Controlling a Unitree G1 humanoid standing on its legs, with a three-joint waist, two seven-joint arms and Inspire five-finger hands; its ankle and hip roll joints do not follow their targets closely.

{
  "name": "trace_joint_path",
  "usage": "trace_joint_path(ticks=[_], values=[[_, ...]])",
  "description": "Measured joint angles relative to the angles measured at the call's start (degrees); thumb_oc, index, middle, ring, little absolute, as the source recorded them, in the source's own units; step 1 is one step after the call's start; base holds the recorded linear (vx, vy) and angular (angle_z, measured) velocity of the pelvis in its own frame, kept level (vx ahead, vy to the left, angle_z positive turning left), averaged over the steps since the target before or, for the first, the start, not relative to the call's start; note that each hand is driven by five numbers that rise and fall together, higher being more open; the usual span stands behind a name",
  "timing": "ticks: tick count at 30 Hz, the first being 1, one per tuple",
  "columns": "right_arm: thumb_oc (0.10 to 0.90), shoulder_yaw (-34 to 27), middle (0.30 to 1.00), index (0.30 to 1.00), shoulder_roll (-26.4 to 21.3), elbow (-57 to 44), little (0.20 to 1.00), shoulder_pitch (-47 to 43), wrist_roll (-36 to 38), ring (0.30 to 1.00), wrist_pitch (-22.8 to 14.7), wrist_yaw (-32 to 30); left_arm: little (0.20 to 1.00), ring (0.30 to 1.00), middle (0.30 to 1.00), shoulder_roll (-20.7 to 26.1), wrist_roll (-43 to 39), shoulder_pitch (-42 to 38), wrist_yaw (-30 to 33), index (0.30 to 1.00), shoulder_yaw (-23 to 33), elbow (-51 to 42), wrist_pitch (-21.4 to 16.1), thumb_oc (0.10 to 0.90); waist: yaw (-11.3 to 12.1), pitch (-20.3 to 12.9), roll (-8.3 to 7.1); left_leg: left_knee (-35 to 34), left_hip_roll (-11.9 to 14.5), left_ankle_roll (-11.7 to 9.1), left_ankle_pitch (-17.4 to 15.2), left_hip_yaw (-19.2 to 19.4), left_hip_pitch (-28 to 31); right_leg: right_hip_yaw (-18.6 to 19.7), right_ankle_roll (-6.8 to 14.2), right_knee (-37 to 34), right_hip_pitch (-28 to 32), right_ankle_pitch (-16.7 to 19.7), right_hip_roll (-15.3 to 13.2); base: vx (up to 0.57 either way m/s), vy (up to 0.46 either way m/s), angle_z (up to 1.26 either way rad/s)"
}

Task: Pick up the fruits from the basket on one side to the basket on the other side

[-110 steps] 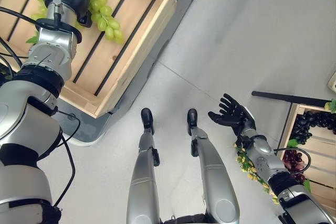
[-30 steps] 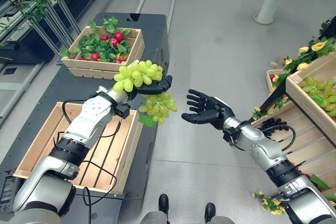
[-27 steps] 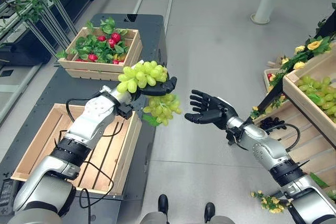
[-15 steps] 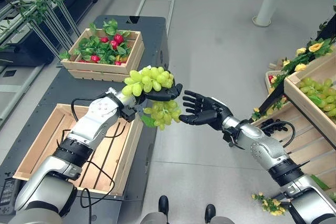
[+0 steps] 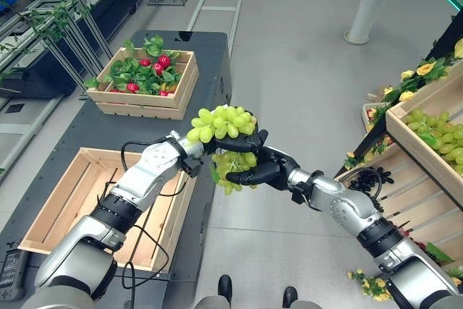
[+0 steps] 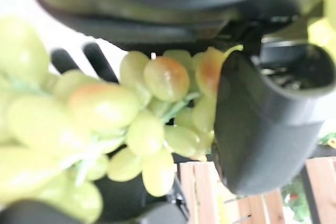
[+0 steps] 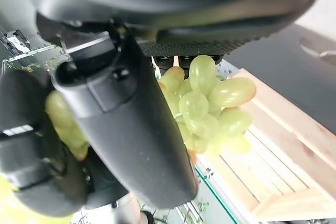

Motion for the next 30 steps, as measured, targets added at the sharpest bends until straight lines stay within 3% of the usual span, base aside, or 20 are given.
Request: trace_joint_path(ticks=[7,16,17,18,19,21,22,23,24,30], values=[[0.8,1.0,0.9,0.9,0.04,-0.09,0.9,-0.23,6.21,0.9,1.24,1.78,0.3,0.3,0.3,0.02,-3.06,0.0,-0.6,0.3,0.0,0.02,-0.02,0.4,0.01,-0.53,-0.02,0.0,0.05,0.0,0.0,-0.01,0.21,0.07,0.0,-0.01,0.13,0.0,0.02,0.0,0.0,0.0],[0.8,1.74,0.9,0.9,1.66,-0.2,0.9,-0.87,6.22,0.9,1.43,2.91,0.3,0.3,0.3,-1.59,-7.15,0.0,-2.18,0.3,0.0,0.04,-0.04,0.4,0.0,-1.59,-0.1,0.0,0.05,0.0,0.0,0.07,0.43,0.23,0.01,-0.01,0.27,0.01,0.02,0.0,0.0,0.0],[0.576,1.74,0.564,0.564,1.83,-0.2,0.564,-0.87,6.22,0.564,0.99,2.91,0.3,0.3,0.3,-1.86,-7.15,0.0,-2.11,0.3,0.0,0.04,-0.04,0.4,0.0,-1.59,-0.1,0.0,0.05,0.0,0.0,0.07,0.48,0.24,0.01,-0.01,0.3,0.01,0.02,0.0,0.0,0.0],[0.45,1.82,0.375,0.375,2.0,-0.2,0.375,-0.88,6.22,0.375,0.51,2.88,0.3,0.3,0.3,-2.11,-7.15,-0.01,-2.11,0.3,0.0,0.04,-0.04,0.4,0.03,-1.6,-0.1,0.0,0.05,0.0,0.0,0.07,0.54,0.25,0.01,-0.01,0.36,0.01,0.02,0.0,0.0,0.0],[0.4,1.93,0.3,0.3,2.24,-0.2,0.3,-0.88,6.22,0.3,-0.33,2.38,0.3,0.3,0.3,-2.32,-7.14,-0.01,-2.02,0.3,0.01,0.04,-0.04,0.4,0.04,-1.61,-0.1,0.0,0.06,0.0,0.0,0.07,0.56,0.25,0.01,0.0,0.4,0.01,0.02,0.0,0.0,0.0],[0.4,2.08,0.3,0.3,2.53,-0.19,0.3,-0.88,6.2,0.3,-1.01,1.3,0.3,0.3,0.3,-2.32,-7.12,-0.03,-1.7,0.3,0.05,0.04,-0.04,0.4,-0.03,-1.63,-0.09,0.0,0.07,0.0,0.0,0.07,0.58,0.28,0.01,0.0,0.4,0.02,0.03,0.0,0.0,0.0],[0.4,2.47,0.3,0.3,2.64,-0.19,0.3,-0.87,6.2,0.3,-1.54,0.76,0.415,0.415,0.415,-2.31,-7.12,-0.07,-1.53,0.415,0.1,0.04,-0.04,0.477,-0.04,-1.65,-0.09,0.0,0.07,0.0,0.0,0.07,0.59,0.28,0.02,0.0,0.4,0.02,0.03,0.0,0.0,0.0],[0.4,2.48,0.3,0.3,2.77,-0.19,0.3,-0.87,6.2,0.3,-1.79,0.27,0.589,0.589,0.589,-2.31,-7.12,-0.07,-1.53,0.589,0.1,0.04,-0.04,0.593,-0.03,-1.65,-0.08,0.0,0.07,0.0,0.0,0.07,0.59,0.28,0.02,0.0,0.4,0.02,0.03,0.0,0.0,0.0],[0.4,2.48,0.3,0.3,2.93,-0.19,0.3,-0.87,6.17,0.3,-2.38,-0.59,0.9,0.9,0.9,-2.35,-7.11,-0.07,-1.54,0.9,0.11,0.04,-0.04,0.8,-0.04,-1.65,-0.08,0.0,0.06,0.0,0.0,0.07,0.59,0.29,0.02,0.0,0.4,0.02,0.03,0.0,0.0,0.0],[0.4,2.49,0.3,0.3,3.9,1.42,0.3,-0.87,6.1,0.3,-2.76,-3.44,0.9,0.9,0.9,-2.95,-7.14,-0.17,-2.84,0.9,0.2,-1.07,-0.09,0.8,-0.03,-1.66,-0.08,0.0,0.04,0.0,0.0,0.09,0.59,0.31,0.02,0.0,0.38,0.02,0.0,0.0,0.0,0.0]])
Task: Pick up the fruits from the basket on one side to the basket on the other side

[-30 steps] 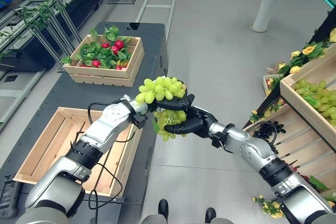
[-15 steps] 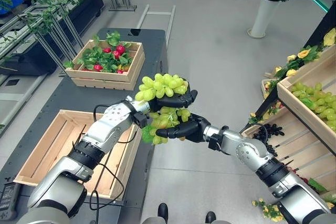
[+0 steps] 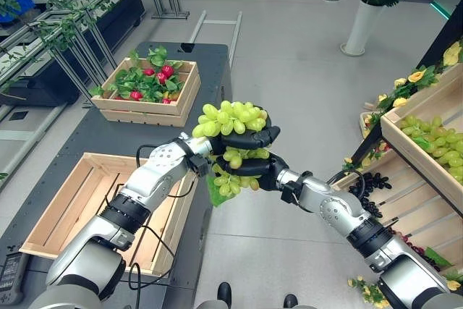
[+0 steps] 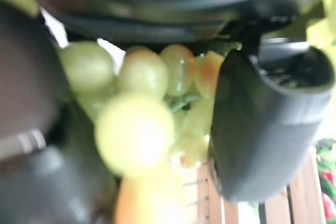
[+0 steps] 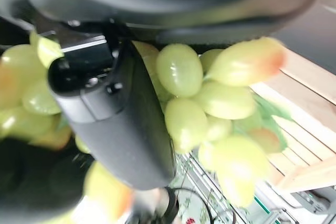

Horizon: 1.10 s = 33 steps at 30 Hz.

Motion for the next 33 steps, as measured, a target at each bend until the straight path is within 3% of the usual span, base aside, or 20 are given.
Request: trace_joint_path(ticks=[10,16,22,33], values=[[0.4,-0.24,0.3,0.3,-0.18,0.84,0.3,0.02,-0.04,0.3,-0.35,0.0,0.9,0.9,0.9,-0.39,-0.41,-0.04,-1.45,0.9,0.61,0.82,-1.8,0.8,-1.79,-0.02,0.05,0.0,0.06,0.0,0.0,0.25,0.02,0.19,0.0,0.0,-0.09,0.0,0.02,0.0,0.002,-0.01],[0.4,-4.75,0.3,0.3,-0.5,0.79,0.3,3.8,0.01,0.3,-2.73,0.24,0.9,0.9,0.9,-0.37,-0.14,0.24,-1.38,0.9,3.46,6.51,-2.19,0.8,-2.78,-0.22,0.38,0.0,0.11,0.0,-0.01,0.73,0.06,0.65,0.01,0.0,-0.28,0.02,0.02,-0.01,0.005,-0.03],[0.4,-11.02,0.3,0.3,-3.99,1.0,0.3,6.14,-0.01,0.3,-4.23,0.27,0.9,0.9,0.9,0.72,-0.08,1.39,0.18,0.9,8.22,10.99,-2.18,0.8,-2.95,-0.24,0.44,-0.02,0.2,0.0,-0.02,1.6,0.05,1.74,0.0,-0.01,-0.87,0.32,0.06,-0.01,0.005,-0.08],[0.4,-13.13,0.3,0.3,-5.16,1.55,0.3,8.25,-0.03,0.3,-5.02,0.27,0.9,0.9,0.9,0.96,-0.08,4.61,0.1,0.9,9.72,11.02,-2.25,0.8,-3.19,-0.24,0.44,-0.02,0.21,0.01,-0.03,1.92,0.05,2.09,0.02,-0.01,-1.08,0.43,0.07,0.0,-0.001,0.0]])
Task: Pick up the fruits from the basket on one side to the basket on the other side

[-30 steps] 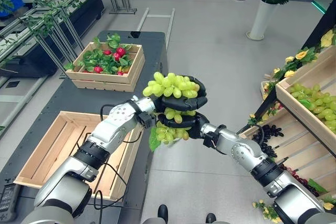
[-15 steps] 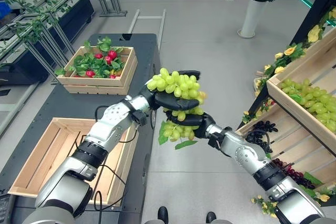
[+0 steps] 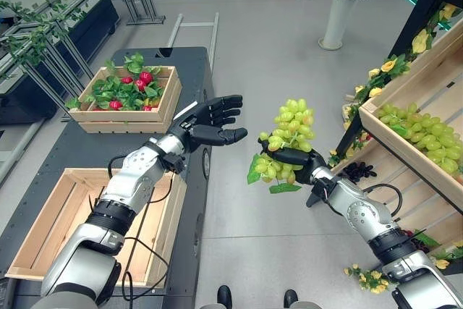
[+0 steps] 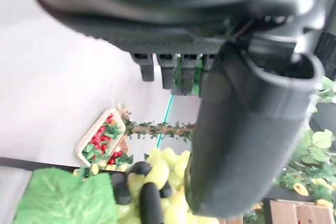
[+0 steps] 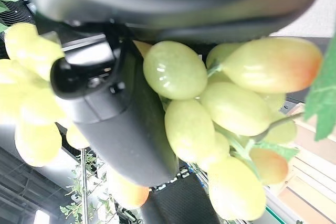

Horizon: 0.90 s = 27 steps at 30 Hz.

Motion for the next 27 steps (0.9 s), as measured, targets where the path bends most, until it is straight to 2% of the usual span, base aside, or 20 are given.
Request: trace_joint_path(ticks=[8,11,15,19,20,21,22,23,24,25,26,27], values=[[0.4,-2.16,0.3,0.3,0.19,-0.3,0.3,0.81,-2.6,0.3,-0.95,0.0,0.9,0.9,0.9,-0.1,0.01,4.69,0.21,0.9,3.65,-0.02,-0.75,0.8,0.03,0.0,-0.01,-0.02,-0.02,0.12,-0.11,0.97,-0.01,1.09,0.12,-0.01,-0.63,0.31,-0.06,-0.01,-0.008,-0.07],[0.4,-3.46,0.3,0.3,0.18,-1.21,0.3,1.14,-4.98,0.3,-1.27,0.0,0.9,0.9,0.9,-1.15,0.18,7.88,2.36,0.9,4.87,-0.03,-2.26,0.8,-1.08,0.01,-0.08,-0.03,0.03,0.09,-0.17,1.08,0.0,1.24,0.12,-0.01,-0.89,0.35,0.02,-0.01,-0.02,-0.02],[0.4,-5.6,0.3,0.3,-0.1,-4.46,0.3,3.02,-7.07,0.3,-1.26,0.09,0.9,0.9,0.9,-6.33,0.17,12.76,6.6,0.9,7.77,-0.05,-4.1,0.8,-1.56,-0.04,-0.19,-0.03,0.05,0.08,-0.26,1.38,0.01,1.65,0.14,-0.02,-1.03,0.36,0.02,0.0,-0.033,-0.06],[0.4,-5.96,0.3,0.3,-1.33,-8.3,0.3,3.1,-8.01,0.3,-0.86,0.71,0.9,0.9,0.9,-13.02,1.15,16.9,10.88,0.9,8.76,1.51,-5.43,0.8,-1.67,-0.11,-0.63,0.04,0.05,-0.13,-0.61,3.03,0.21,3.81,0.05,0.01,-2.0,0.7,0.38,-0.01,0.016,-0.27],[0.4,-6.09,0.3,0.3,-1.46,-9.01,0.3,3.03,-9.34,0.3,-0.41,1.44,0.9,0.9,0.9,-14.17,1.14,17.75,11.11,0.9,8.76,2.78,-6.07,0.8,-1.28,-0.03,-1.01,0.35,0.12,-0.55,-0.88,2.49,0.65,4.99,-0.07,0.06,-2.19,0.78,0.55,-0.05,0.122,-0.57],[0.4,-6.09,0.3,0.3,-1.54,-9.48,0.3,2.95,-9.55,0.3,0.47,2.43,0.9,0.9,0.9,-14.96,1.13,19.22,11.48,0.9,8.75,4.41,-6.71,0.8,-1.11,-0.02,-2.08,1.88,0.17,-1.21,-1.35,1.32,0.65,6.45,-0.25,0.08,-2.27,0.8,0.39,-0.06,0.176,-0.71],[0.4,-6.06,0.3,0.3,-1.57,-9.73,0.3,2.77,-9.6,0.3,1.17,2.94,0.9,0.9,0.9,-15.06,1.12,19.86,11.59,0.9,8.66,6.84,-6.7,0.8,-1.09,0.27,-4.01,4.96,-0.2,-1.51,-1.75,-1.43,-0.11,8.09,-0.64,0.39,-2.45,0.88,-0.18,-0.08,0.223,-0.65],[0.4,-5.97,0.3,0.3,-1.65,-9.72,0.3,2.25,-9.65,0.3,1.63,3.05,0.9,0.9,0.9,-14.98,1.06,19.85,11.94,0.9,8.73,7.98,-6.77,0.8,-0.94,0.87,-5.17,7.7,-0.6,-1.29,-2.34,-3.08,-1.19,9.04,-0.66,0.95,-2.49,0.9,-0.67,-0.08,0.223,-0.94],[0.4,-5.17,0.3,0.3,-2.67,-9.71,0.3,0.87,-9.87,0.3,2.56,3.48,0.9,0.9,0.9,-14.99,0.97,19.98,12.71,0.9,8.33,11.0,-7.14,0.8,0.39,1.37,-6.51,9.57,-1.21,0.22,-4.04,-8.75,-1.75,12.41,-0.9,1.5,-2.96,1.22,-1.16,-0.08,0.246,-1.15],[0.4,-4.23,0.3,0.3,-3.79,-9.64,0.3,-0.77,-10.21,0.3,2.75,3.96,0.9,0.9,0.9,-15.05,0.98,20.33,12.79,0.9,8.09,12.69,-7.21,0.8,0.5,1.42,-5.77,6.1,-1.07,0.68,-4.34,-13.04,0.11,14.46,-0.74,1.42,-3.44,1.68,-0.06,-0.08,0.295,-1.23],[0.4,-3.89,0.3,0.3,-4.46,-9.64,0.3,-1.92,-11.11,0.3,2.75,4.44,0.9,0.9,0.9,-15.19,0.97,20.39,12.97,0.9,8.09,13.36,-7.26,0.8,-0.04,1.47,-4.92,4.44,-0.91,1.05,-4.67,-13.96,0.79,15.54,-0.47,1.4,-3.73,1.94,0.85,-0.05,0.305,-0.98],[0.4,-3.86,0.3,0.3,-5.09,-9.64,0.3,-2.77,-11.23,0.3,2.75,4.59,0.9,0.9,0.9,-15.44,0.85,20.32,13.51,0.9,8.08,13.7,-7.71,0.8,-0.55,1.53,-4.94,2.79,-1.08,-1.29,-5.25,-13.96,1.59,17.03,0.18,1.39,-4.47,2.41,1.33,-0.07,0.278,-0.73]])
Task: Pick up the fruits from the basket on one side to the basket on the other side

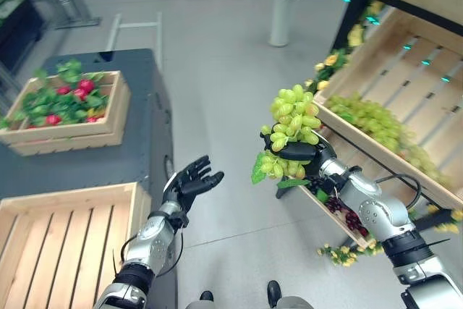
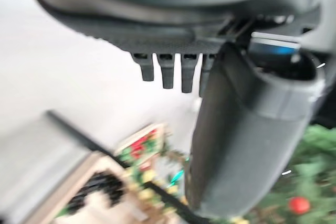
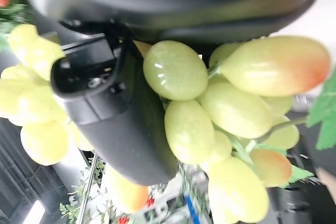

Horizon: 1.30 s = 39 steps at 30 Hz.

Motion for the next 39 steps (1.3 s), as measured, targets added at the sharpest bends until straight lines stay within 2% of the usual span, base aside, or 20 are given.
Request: trace_joint_path(ticks=[2,3,5,7,8,9,10,11,12,13,15,16,18,21,23,27,32,39], values=[[0.4,0.01,0.3,0.3,-0.73,-0.37,0.3,-0.22,0.02,0.3,0.16,0.0,0.9,0.9,0.9,-1.63,-1.81,0.02,1.54,0.9,0.02,0.25,-2.32,0.8,-0.59,-0.07,-0.93,-2.48,-1.53,1.21,1.3,1.33,1.32,0.74,1.34,-0.02,-0.71,0.88,-1.39,-0.04,0.24,-0.61],[0.4,-0.05,0.3,0.3,-0.94,-1.23,0.3,-0.18,-0.01,0.3,0.82,0.0,0.9,0.9,0.9,-2.93,-2.49,0.27,2.11,0.9,0.19,0.53,-4.26,0.8,-0.98,-0.05,-0.98,-2.92,-2.05,1.94,1.44,2.45,1.64,0.16,1.85,-0.04,-0.93,1.2,-2.35,-0.01,0.155,-0.44],[0.4,0.04,0.3,0.3,-0.78,-2.3,0.3,-0.14,-0.02,0.3,1.37,0.01,0.9,0.9,0.9,-3.43,-2.8,0.31,3.19,0.9,0.14,0.52,-5.49,0.8,-1.23,-0.06,-1.02,-2.81,-3.1,2.47,1.32,4.0,1.78,-2.05,2.61,0.18,-1.65,1.98,-3.37,-0.12,0.083,-0.48],[0.4,0.15,0.3,0.3,-0.35,-3.14,0.3,-0.49,-0.06,0.3,1.49,0.38,0.9,0.9,0.9,-3.46,-3.25,0.56,5.0,0.9,0.94,0.52,-6.57,0.8,-0.34,0.09,-0.45,-2.51,-2.55,2.89,1.22,8.01,1.32,-5.33,1.22,2.23,-4.84,4.35,-1.84,-0.16,0.053,-0.9],[0.4,0.43,0.3,0.3,0.07,-3.15,0.3,-1.0,-0.05,0.3,1.51,0.73,0.9,0.9,0.9,-3.4,-3.3,0.63,6.25,0.9,2.22,0.54,-6.89,0.8,0.98,0.21,-0.42,-2.78,-1.51,3.02,1.11,10.77,1.38,-7.71,-0.06,2.21,-6.38,6.45,-0.66,-0.13,0.011,-1.19],[0.4,0.85,0.3,0.3,-0.12,-2.85,0.3,-1.66,-0.05,0.3,1.57,1.64,0.9,0.9,0.9,-3.42,-3.63,0.66,7.59,0.9,3.07,0.55,-6.92,0.8,1.23,0.2,-0.64,-2.76,-1.33,3.25,0.98,13.27,1.43,-10.73,-0.73,1.06,-6.63,8.58,0.02,-0.14,-0.013,-1.12],[0.4,1.0,0.3,0.3,-0.19,-2.45,0.3,-2.02,-0.05,0.3,1.58,2.51,0.9,0.9,0.9,-3.65,-3.86,0.79,8.31,0.9,3.62,0.66,-6.93,0.8,1.58,0.52,-0.09,-2.79,-0.37,3.45,0.91,14.47,1.71,-12.97,-1.09,2.02,-6.97,8.23,0.26,-0.06,-0.043,-0.64],[0.4,1.0,0.3,0.3,-0.44,-2.4,0.3,-2.03,-0.05,0.3,1.58,2.95,0.9,0.9,0.9,-3.94,-3.97,0.83,8.54,0.9,4.01,0.65,-7.01,0.8,1.56,0.7,0.31,-2.78,0.17,3.45,0.91,15.17,1.89,-14.87,-3.13,4.49,-7.29,6.13,0.63,-0.03,-0.087,-0.46],[0.4,1.01,0.3,0.3,-1.26,-2.39,0.3,-2.15,-0.07,0.3,1.58,4.17,0.9,0.9,0.9,-4.74,-4.26,0.88,8.68,0.9,4.71,0.61,-7.67,0.8,1.88,0.99,1.21,-2.79,1.31,3.3,0.94,15.9,2.03,-16.87,-4.07,9.33,-7.65,2.89,0.69,0.0,-0.092,-0.41],[0.4,1.0,0.3,0.3,-2.01,-2.44,0.3,-2.35,-0.09,0.3,1.57,5.44,0.9,0.9,0.9,-4.91,-4.28,0.88,8.72,0.9,4.78,0.54,-8.47,0.8,2.63,0.89,1.13,-2.78,1.71,2.89,1.08,16.67,1.74,-17.85,-3.87,9.93,-7.18,1.28,-0.01,0.01,-0.094,-0.41],[0.4,0.98,0.3,0.3,-2.7,-2.44,0.3,-2.61,-0.11,0.3,1.57,7.27,0.9,0.9,0.9,-5.36,-4.45,0.89,9.33,0.9,4.96,0.54,-9.1,0.8,3.04,0.75,0.79,-2.78,1.73,2.2,1.41,16.57,0.95,-17.76,-3.25,6.35,-4.78,0.27,-0.7,0.02,-0.058,-0.16],[0.4,1.32,0.3,0.3,-2.75,-2.43,0.3,-3.03,-0.54,0.3,1.58,7.74,0.9,0.9,0.9,-5.66,-4.55,1.02,9.94,0.9,4.98,0.55,-9.1,0.8,3.32,0.75,0.09,-2.8,0.89,1.7,1.51,16.21,1.0,-16.05,-1.63,1.79,-2.32,0.42,-0.78,0.01,-0.037,-0.03],[0.4,2.01,0.3,0.3,-3.08,-2.4,0.3,-3.86,-0.63,0.3,1.79,8.37,0.9,0.9,0.9,-6.86,-4.6,1.44,10.88,0.9,5.1,0.55,-9.11,0.8,3.61,0.91,0.94,-2.83,1.58,1.14,1.59,16.21,1.11,-15.83,-1.93,-1.4,-0.88,2.43,0.22,0.0,-0.017,-0.1],[0.4,2.01,0.3,0.3,-5.78,-2.6,0.3,-4.57,-0.5,0.3,2.42,10.24,0.9,0.9,0.9,-8.75,-4.37,1.58,11.44,0.9,4.93,0.56,-9.11,0.8,3.52,0.84,0.97,-2.83,2.8,0.73,1.55,14.53,1.64,-15.76,-2.9,-1.39,-0.39,2.31,1.61,0.03,-0.011,-0.07],[0.4,2.01,0.3,0.3,-7.86,-2.6,0.3,-6.17,-0.41,0.3,2.8,11.65,0.9,0.9,0.9,-8.99,-4.37,1.58,11.41,0.9,4.92,0.76,-9.11,0.8,2.71,0.83,0.97,-2.83,3.03,-0.31,1.7,14.48,1.64,-15.67,-3.07,-1.39,-0.4,2.26,1.89,0.04,0.002,-0.04],[0.4,1.97,0.3,0.3,-11.67,-4.42,0.3,-8.28,0.21,0.3,2.81,13.02,0.9,0.9,0.9,-8.86,-4.3,1.69,11.33,0.9,4.99,0.85,-9.1,0.8,1.84,0.66,0.73,-2.83,2.85,-0.36,1.72,14.54,1.7,-15.62,-3.03,-1.38,-0.37,2.38,1.84,0.05,0.014,-0.01],[0.4,1.96,0.3,0.3,-11.61,-6.49,0.3,-9.54,0.3,0.3,2.81,12.23,0.9,0.9,0.9,-8.74,-4.26,1.69,11.32,0.9,5.04,0.86,-9.09,0.8,1.63,0.44,0.5,-2.81,2.67,-0.37,1.73,14.59,1.78,-15.46,-3.0,-1.37,-0.35,2.42,1.71,0.04,0.018,0.0],[0.4,0.46,0.3,0.3,-11.52,-6.11,0.3,-9.71,5.19,0.3,2.82,5.57,0.9,0.9,0.9,-7.78,-4.12,2.88,11.05,0.9,5.16,0.85,-9.09,0.8,1.69,-0.09,-0.07,-2.82,2.56,-0.35,1.71,14.66,1.81,-15.39,-2.92,-1.37,-0.31,2.47,1.57,0.03,0.012,0.0]])
